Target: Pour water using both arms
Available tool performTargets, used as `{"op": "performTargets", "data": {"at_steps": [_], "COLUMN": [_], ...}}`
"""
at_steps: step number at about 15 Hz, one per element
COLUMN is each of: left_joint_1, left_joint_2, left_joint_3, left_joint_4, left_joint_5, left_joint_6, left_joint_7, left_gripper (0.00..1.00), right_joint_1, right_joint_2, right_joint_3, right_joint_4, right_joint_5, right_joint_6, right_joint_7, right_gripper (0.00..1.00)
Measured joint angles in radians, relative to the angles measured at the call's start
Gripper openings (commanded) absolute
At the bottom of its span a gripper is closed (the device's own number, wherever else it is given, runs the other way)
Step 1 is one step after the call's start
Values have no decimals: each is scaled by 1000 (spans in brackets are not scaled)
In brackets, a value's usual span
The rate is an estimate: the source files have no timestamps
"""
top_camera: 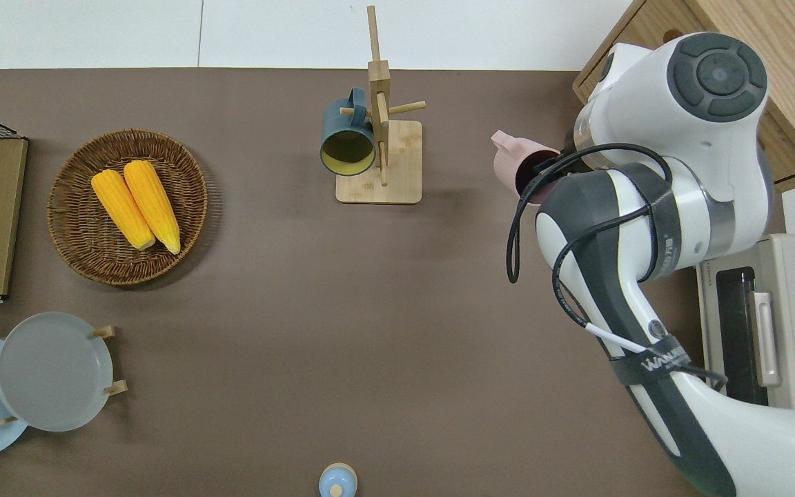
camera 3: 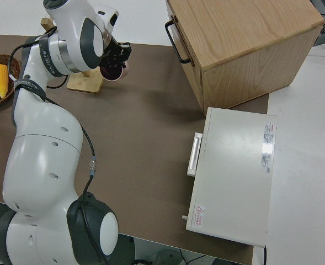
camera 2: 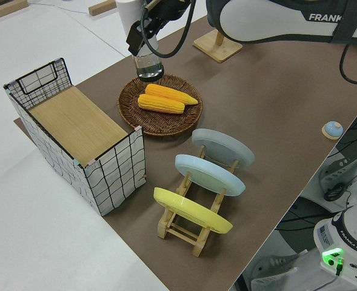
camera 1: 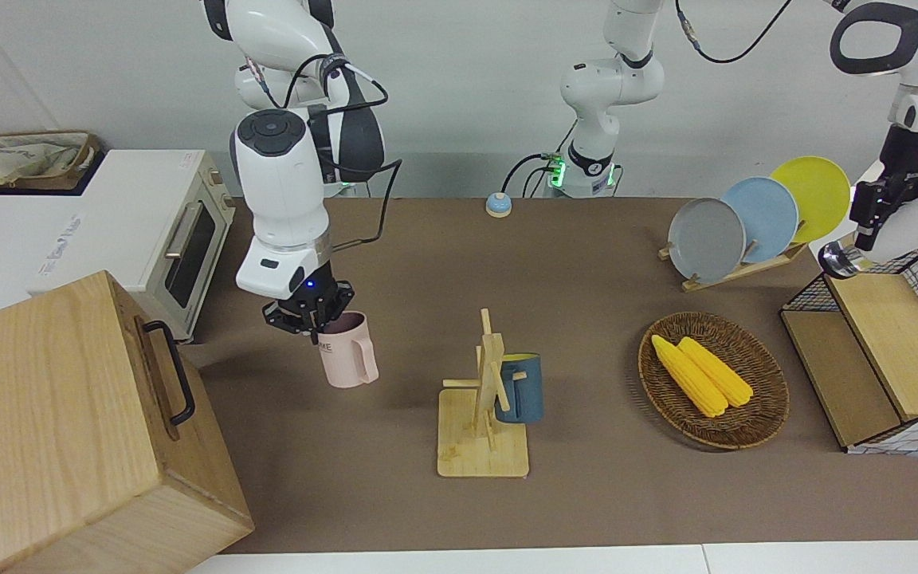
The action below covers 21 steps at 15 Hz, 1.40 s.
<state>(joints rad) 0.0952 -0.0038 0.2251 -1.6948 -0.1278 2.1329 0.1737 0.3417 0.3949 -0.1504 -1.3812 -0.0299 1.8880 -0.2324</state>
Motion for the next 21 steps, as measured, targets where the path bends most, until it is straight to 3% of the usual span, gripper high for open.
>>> {"op": "performTargets", "data": {"at_steps": [3,5,8,10,13,16,21], "left_joint_1": [-10,-12,-13,-13,-13,-13,-20], "left_joint_2": [-45,-77,-138,-183,-252,-325,-415], "left_joint_3": [-53,-87,-142,-178,-227,-275,-315], "left_joint_4": [-65,-111,-190,-250,-347,-441,-550], "left_joint_5": [27,50,65,69,72,73,73], "left_joint_6": [8,12,13,13,11,9,9], "left_joint_7": [-82,-125,-184,-203,-214,-235,-257], "left_gripper": [0,0,0,0,0,0,0], "right_joint_1": [4,8,54,83,126,210,325], "right_joint_2": [-16,-35,-69,-73,-73,-63,-3], "right_joint_3": [2,11,24,25,27,33,35], "right_joint_4": [-9,-40,-117,-137,-147,-150,-134], "right_joint_5": [1,3,50,117,175,226,292], "right_joint_6": [-108,-160,-199,-215,-223,-222,-184], "right_joint_7": [2,39,182,284,422,591,836], "right_gripper": [0,0,0,0,0,0,0]}}
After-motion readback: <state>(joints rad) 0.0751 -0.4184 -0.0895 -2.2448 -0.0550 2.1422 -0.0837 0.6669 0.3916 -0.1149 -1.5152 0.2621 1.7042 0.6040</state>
